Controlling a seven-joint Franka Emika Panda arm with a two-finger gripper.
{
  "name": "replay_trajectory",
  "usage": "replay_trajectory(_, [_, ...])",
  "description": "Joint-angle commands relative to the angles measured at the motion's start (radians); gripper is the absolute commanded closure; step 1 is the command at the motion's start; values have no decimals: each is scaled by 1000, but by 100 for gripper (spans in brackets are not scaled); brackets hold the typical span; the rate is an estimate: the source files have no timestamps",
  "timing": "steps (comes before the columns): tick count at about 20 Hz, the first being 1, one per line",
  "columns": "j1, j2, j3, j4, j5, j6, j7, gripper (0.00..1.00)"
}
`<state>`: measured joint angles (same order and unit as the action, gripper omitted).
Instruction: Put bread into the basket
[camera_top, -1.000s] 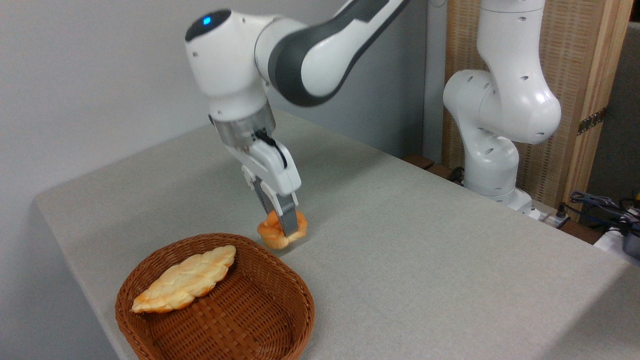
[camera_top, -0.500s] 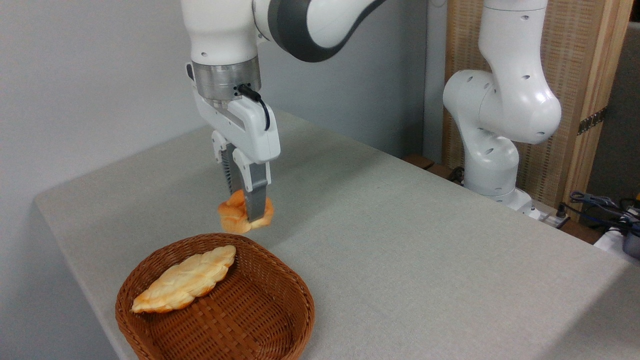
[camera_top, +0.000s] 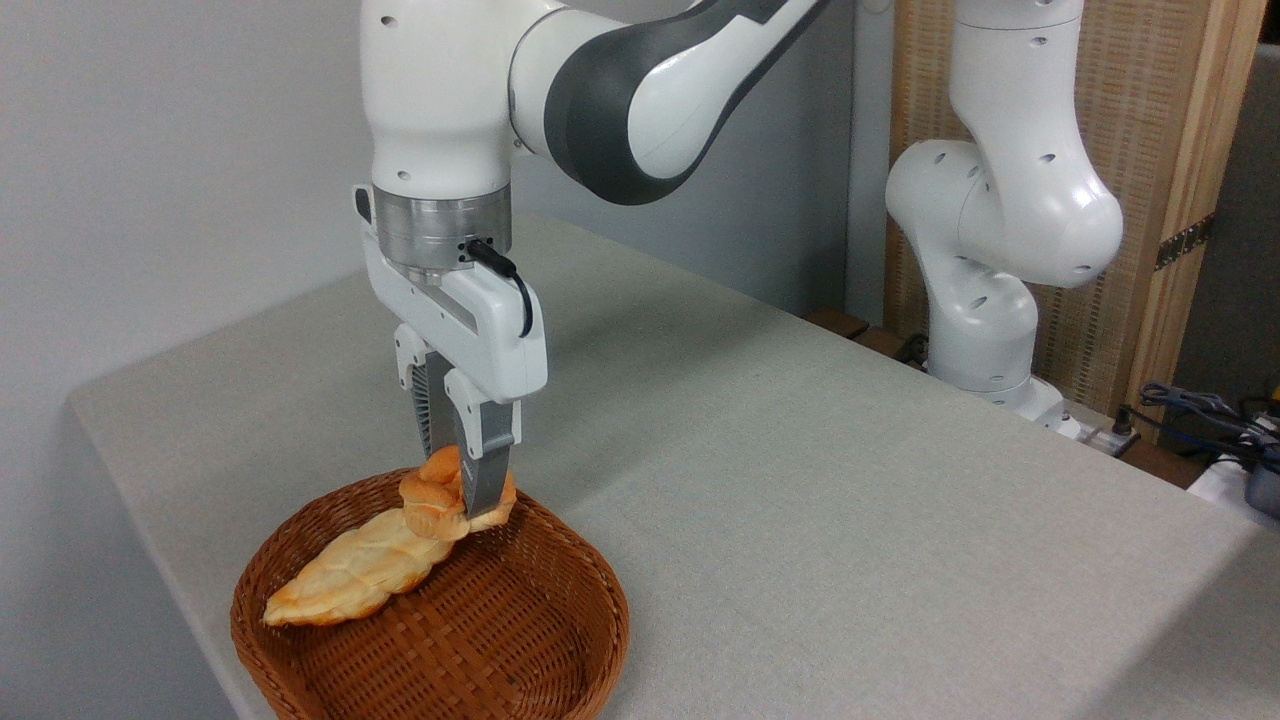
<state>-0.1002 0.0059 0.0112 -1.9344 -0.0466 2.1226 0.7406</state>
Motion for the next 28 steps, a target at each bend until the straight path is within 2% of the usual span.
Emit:
replay_trajectory(1, [-6,5,12,8,-10,13,16,0])
replay_trajectory(8, [-7,-3,10,11,-10,11,5,0])
replay_trajectory(10, [-10,-18,-2,12,-13,10,-7,0])
replay_trajectory(12, [-10,-68,-1,12,-15,-6,-38,0])
replay_trajectory(17, [-13,-98,-8,81,-15,-214,-56,0])
replay_trajectory(23, [-13,-98,6,86,-9,-286,-47,0])
replay_trajectory(28, [-9,-92,6,91,-27,-283,-64,0])
